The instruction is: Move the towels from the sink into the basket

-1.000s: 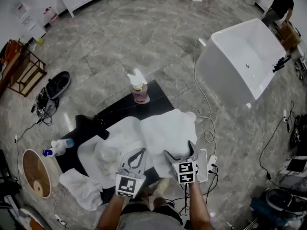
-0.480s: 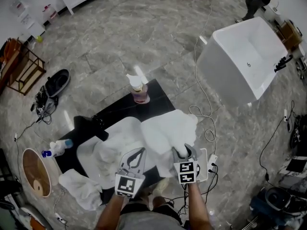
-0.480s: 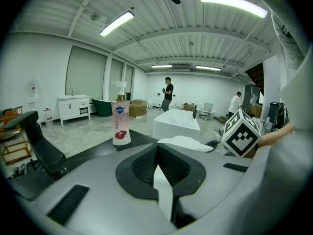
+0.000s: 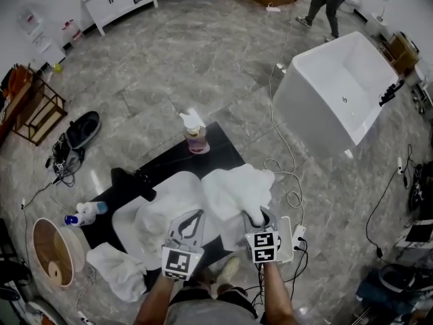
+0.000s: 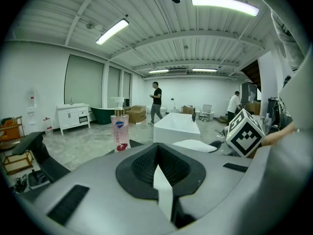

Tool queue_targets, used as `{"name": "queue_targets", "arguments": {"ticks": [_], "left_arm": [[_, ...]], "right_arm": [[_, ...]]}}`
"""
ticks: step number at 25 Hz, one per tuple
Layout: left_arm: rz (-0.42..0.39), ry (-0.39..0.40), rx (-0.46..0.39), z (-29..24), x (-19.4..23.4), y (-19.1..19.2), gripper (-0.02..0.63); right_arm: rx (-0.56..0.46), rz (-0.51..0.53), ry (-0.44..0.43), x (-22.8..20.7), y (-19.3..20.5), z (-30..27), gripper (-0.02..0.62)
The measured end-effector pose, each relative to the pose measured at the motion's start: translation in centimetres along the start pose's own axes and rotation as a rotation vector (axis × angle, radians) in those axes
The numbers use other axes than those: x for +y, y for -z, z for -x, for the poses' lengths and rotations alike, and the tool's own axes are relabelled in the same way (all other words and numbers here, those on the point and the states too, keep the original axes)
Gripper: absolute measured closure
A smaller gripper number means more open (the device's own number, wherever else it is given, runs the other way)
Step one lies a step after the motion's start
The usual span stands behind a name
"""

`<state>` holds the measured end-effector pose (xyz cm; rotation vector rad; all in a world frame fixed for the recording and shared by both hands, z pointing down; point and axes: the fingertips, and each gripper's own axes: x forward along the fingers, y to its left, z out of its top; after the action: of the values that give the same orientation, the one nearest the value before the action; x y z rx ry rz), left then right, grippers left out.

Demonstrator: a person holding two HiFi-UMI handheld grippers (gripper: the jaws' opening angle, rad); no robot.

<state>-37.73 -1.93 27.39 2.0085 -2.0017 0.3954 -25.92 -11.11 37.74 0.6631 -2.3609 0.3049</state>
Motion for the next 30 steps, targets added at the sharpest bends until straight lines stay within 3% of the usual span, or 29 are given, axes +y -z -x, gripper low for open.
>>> {"name": "queue_targets", "arguments": {"ticks": [9,18,30], "left_arm": [[-0.055,0.028,-0.079,2.0,-2.5,-4.6,0.597],[-0.106,0.113,-0.161,2.9,-7.0,-9.4,0.597],[-0.194,0.347,-0.244,2.5,-15.2,-12.6,0.597]], "right_arm": [[-0.137,-0.002,0.060,-0.8,-4.3,6.6,0.451],[-0.256,-0.008,0.160,-2.1,-7.3,15.1,0.451],[-0.354,-0.113,0.422,-6.1,-5.0,25.5,0.449]]}}
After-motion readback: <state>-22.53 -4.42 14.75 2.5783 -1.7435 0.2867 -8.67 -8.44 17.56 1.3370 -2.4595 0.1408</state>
